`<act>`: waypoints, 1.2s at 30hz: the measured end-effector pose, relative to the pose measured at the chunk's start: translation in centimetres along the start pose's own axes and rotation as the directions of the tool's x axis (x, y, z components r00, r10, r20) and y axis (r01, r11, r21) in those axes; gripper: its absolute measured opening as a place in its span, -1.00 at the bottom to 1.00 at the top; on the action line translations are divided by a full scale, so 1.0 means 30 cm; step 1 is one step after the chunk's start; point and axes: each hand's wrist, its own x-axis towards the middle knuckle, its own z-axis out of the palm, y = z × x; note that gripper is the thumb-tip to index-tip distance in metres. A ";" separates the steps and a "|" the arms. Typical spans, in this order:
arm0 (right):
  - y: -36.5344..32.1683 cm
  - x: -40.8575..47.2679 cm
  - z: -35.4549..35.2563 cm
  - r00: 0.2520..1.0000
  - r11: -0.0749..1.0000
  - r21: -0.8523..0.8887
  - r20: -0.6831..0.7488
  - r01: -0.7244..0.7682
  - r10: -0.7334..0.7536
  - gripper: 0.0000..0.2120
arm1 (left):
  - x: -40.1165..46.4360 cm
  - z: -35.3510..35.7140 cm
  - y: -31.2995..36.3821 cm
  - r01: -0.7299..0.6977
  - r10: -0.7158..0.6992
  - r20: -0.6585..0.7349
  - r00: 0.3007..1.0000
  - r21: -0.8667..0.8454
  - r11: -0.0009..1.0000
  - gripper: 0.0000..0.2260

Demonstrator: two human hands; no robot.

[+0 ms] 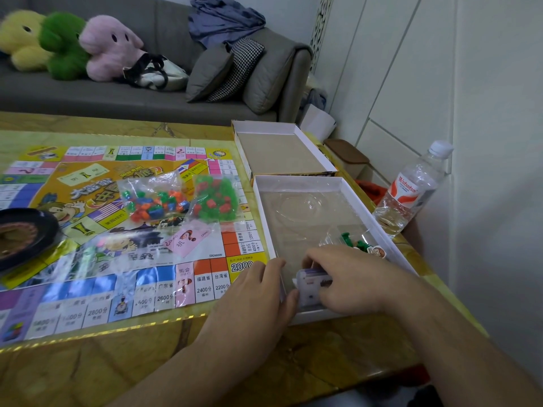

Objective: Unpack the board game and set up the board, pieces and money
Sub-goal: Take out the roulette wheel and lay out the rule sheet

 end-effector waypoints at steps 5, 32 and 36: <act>0.015 0.013 0.000 0.999 0.999 -0.034 -0.020 0.038 -0.039 -0.78 | 0.002 -0.002 0.000 0.000 0.000 0.011 1.000 0.006 1.000 -0.48; -0.051 -0.057 -0.002 0.882 0.966 0.255 -0.447 -0.033 0.148 -0.71 | 0.011 -0.135 0.066 0.319 -0.409 0.352 0.842 -0.936 -0.147 -0.76; -0.008 -0.043 0.007 0.981 0.990 0.049 -0.131 -0.136 0.141 -0.67 | 0.018 -0.104 0.049 0.373 -0.427 0.373 0.824 -0.924 -0.088 -0.78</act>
